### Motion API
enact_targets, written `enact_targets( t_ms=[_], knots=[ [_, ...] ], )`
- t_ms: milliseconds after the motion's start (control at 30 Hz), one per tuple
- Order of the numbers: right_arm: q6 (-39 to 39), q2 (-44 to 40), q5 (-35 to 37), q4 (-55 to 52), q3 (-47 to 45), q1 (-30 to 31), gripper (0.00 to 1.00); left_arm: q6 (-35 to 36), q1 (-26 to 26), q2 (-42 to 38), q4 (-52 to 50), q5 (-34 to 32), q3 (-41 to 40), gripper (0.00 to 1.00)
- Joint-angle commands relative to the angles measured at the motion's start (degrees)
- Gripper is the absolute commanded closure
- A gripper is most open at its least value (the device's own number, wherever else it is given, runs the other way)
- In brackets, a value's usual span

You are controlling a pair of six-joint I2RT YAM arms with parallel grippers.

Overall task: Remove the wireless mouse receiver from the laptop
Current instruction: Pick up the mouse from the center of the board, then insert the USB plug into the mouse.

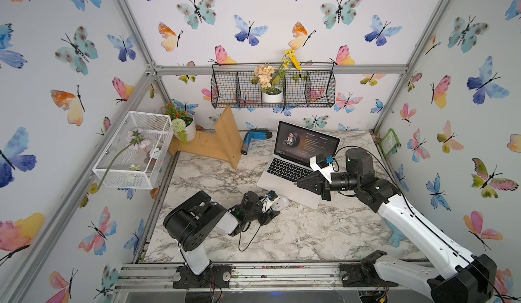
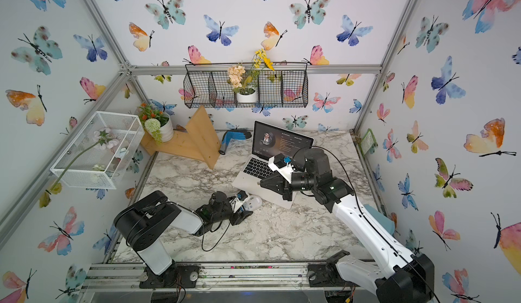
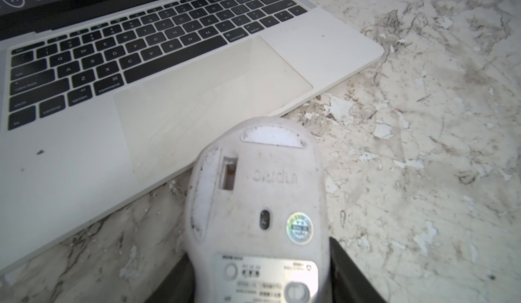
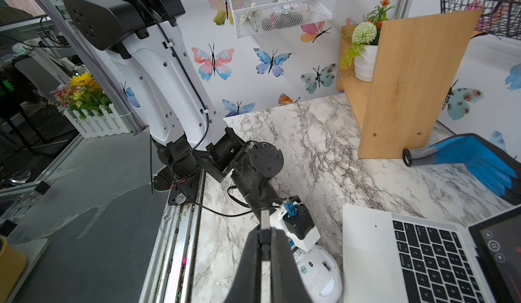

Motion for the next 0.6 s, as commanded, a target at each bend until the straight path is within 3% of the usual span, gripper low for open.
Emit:
enact_targets(
  t_ms=[0, 67, 233, 367, 567],
  knots=[
    [0.05, 0.20, -0.04, 1.58, -1.67, -0.32, 0.98, 0.19, 0.29, -4.19, -1.37, -0.81, -0.50, 0.49],
    [-1.37, 0.63, 1.28, -0.07, -1.02, -0.65, 0.98, 0.47, 0.26, -7.30, -5.84, 0.33, 0.76, 0.58],
    [-5.86, 0.57, 6.93, -5.81, 3.08, -1.78, 0.98, 0.24, 0.26, -17.00, -16.59, 3.56, 3.31, 0.62],
    [-12.81, 1.42, 10.88, -15.00, 8.93, -2.07, 0.98, 1.18, 0.27, -26.42, -27.70, 10.23, 6.64, 0.80],
    [-27.12, 7.88, 12.31, -41.40, 22.12, -1.93, 0.98, -2.16, 0.17, -36.88, -43.72, 24.95, 13.85, 0.80]
  ],
)
